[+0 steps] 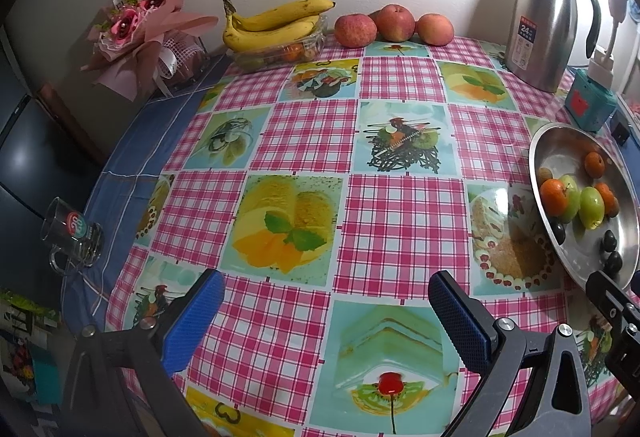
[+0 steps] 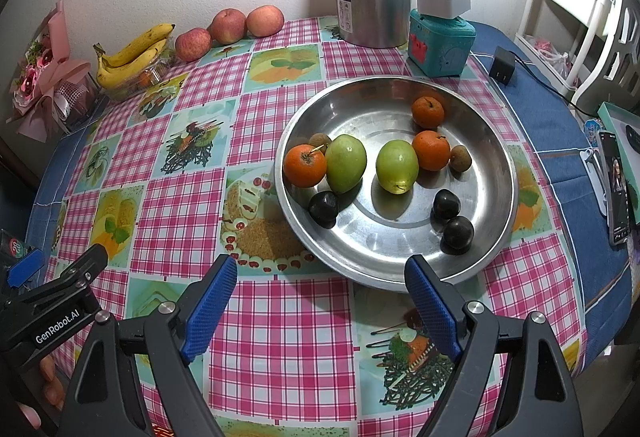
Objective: Organize fruits
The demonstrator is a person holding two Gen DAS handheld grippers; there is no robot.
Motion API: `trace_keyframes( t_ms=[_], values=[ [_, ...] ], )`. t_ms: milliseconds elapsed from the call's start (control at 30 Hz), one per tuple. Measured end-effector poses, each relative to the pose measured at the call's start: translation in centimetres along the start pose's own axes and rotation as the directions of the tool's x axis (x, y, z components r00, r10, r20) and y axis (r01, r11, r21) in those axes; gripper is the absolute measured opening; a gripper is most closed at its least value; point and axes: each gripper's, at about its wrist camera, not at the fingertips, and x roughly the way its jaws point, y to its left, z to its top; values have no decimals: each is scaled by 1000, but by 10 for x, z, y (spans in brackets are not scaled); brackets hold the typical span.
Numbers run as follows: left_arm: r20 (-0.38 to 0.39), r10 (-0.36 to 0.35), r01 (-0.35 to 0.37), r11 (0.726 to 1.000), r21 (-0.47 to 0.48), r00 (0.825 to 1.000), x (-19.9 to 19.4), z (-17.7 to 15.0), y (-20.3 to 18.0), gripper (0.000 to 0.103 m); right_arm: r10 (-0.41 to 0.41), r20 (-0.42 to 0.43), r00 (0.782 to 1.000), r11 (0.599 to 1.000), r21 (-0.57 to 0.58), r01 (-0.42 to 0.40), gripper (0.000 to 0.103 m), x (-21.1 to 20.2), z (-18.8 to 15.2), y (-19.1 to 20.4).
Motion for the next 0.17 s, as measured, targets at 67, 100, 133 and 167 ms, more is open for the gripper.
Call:
trace_keyframes(
  t_ms=[67,100,133,167],
  values=[
    [0,0,0,1000,-2,1000,0,0,1,103,0,-1,1000,1000,0,0,86,0,-1,0],
    [-1,-1,1,1000,-1,1000,0,0,1,103,0,0,1000,1000,0,0,86,0,0,0],
    [-3,-3,3,1000,-2,1000,0,0,1,103,0,0,1000,1000,0,0,86,0,0,0],
    [-5,-5,5,1000,-2,1000,1,0,1,103,0,0,1000,1000,0,0,86,0,0,0]
  ],
)
